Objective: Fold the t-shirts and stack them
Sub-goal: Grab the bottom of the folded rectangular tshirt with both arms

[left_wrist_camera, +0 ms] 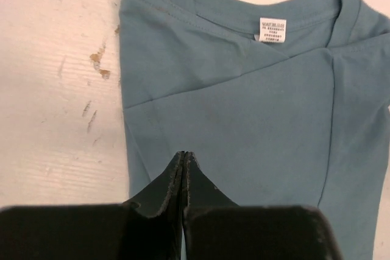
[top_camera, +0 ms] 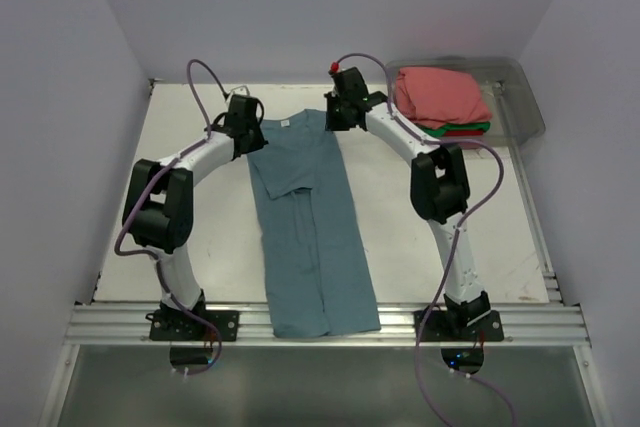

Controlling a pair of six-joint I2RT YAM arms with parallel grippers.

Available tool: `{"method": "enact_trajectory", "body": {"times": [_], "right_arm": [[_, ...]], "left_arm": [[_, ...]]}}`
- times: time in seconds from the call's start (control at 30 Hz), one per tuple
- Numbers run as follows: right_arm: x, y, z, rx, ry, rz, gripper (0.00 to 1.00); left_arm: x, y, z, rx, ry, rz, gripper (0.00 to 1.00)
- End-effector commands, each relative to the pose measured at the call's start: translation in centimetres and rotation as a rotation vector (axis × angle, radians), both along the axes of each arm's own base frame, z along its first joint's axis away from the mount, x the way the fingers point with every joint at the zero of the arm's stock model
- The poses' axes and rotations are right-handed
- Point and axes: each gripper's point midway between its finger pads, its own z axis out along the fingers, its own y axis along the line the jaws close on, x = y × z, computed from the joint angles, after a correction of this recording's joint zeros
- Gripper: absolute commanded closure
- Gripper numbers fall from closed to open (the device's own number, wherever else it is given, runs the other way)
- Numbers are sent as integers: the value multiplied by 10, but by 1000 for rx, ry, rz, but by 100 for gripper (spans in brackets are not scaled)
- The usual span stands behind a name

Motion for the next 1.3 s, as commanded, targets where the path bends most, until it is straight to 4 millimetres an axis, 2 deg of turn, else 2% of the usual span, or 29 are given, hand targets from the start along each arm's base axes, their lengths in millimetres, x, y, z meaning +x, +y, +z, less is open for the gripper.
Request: {"method": "enact_trajectory", "body": {"times": [0.0, 0.03, 0.13, 0.2, 0.23, 0.47, 0.5, 0.53, 0.6, 0.7, 0.73, 0.8, 0.83, 0.9, 0.97, 1.03, 1.07, 1.1, 1.17, 1.2, 1.23, 1.27], "right_arm": [[2, 14, -13, 51, 71, 65, 100], [5, 16, -12, 59, 67, 65, 100], [7, 15, -26, 60, 76, 56, 100], [10, 14, -34, 54, 83, 48, 100], [11, 13, -36, 51, 85, 47, 100], [26, 2, -64, 25, 123, -2, 100], [34, 0, -59, 27, 104, -14, 100], [35, -3, -70, 16, 117, -27, 100], [47, -11, -68, 8, 94, -62, 100], [60, -26, -77, 8, 95, -121, 100], [66, -28, -72, 25, 84, -141, 100], [77, -40, -75, 35, 73, -176, 100], [81, -43, -76, 43, 70, -191, 100], [92, -52, -75, 60, 48, -218, 100], [99, -55, -73, 69, 27, -220, 100], [110, -53, -64, 114, -33, -203, 100], [125, -45, -44, 165, -128, -183, 100], [123, -45, -36, 179, -158, -171, 100], [129, -43, -6, 210, -262, -154, 100], [133, -42, 3, 230, -327, -151, 100], [136, -43, 42, 254, -407, -151, 99], [137, -41, 62, 272, -464, -145, 99]], "left_arm": [[22, -13, 10, -37, -61, -61, 100], [23, -15, 7, -40, -56, -67, 100], [24, -18, -8, -50, -41, -85, 100], [24, -20, -25, -53, -9, -100, 100], [23, -19, -27, -51, -2, -100, 100], [30, -8, -60, -39, 70, -71, 100], [32, -6, -63, -37, 82, -68, 100], [38, -8, -68, -39, 89, -75, 100], [45, -4, -72, -46, 97, -73, 100], [65, -5, -76, -69, 103, -91, 100], [79, -7, -77, -76, 94, -103, 100], [87, -10, -82, -98, 118, -117, 100], [100, -16, -83, -122, 108, -135, 100], [111, -19, -86, -146, 106, -152, 100], [126, -24, -84, -186, 80, -179, 100], [138, -28, -74, -225, 23, -211, 100], [148, -31, -63, -241, -31, -231, 100], [151, -32, -55, -255, -62, -246, 100], [154, -31, -28, -295, -130, -275, 100], [163, -32, -4, -304, -221, -293, 99], [159, -27, 23, -310, -287, -300, 97], [158, -25, 42, -309, -337, -303, 95]]}}
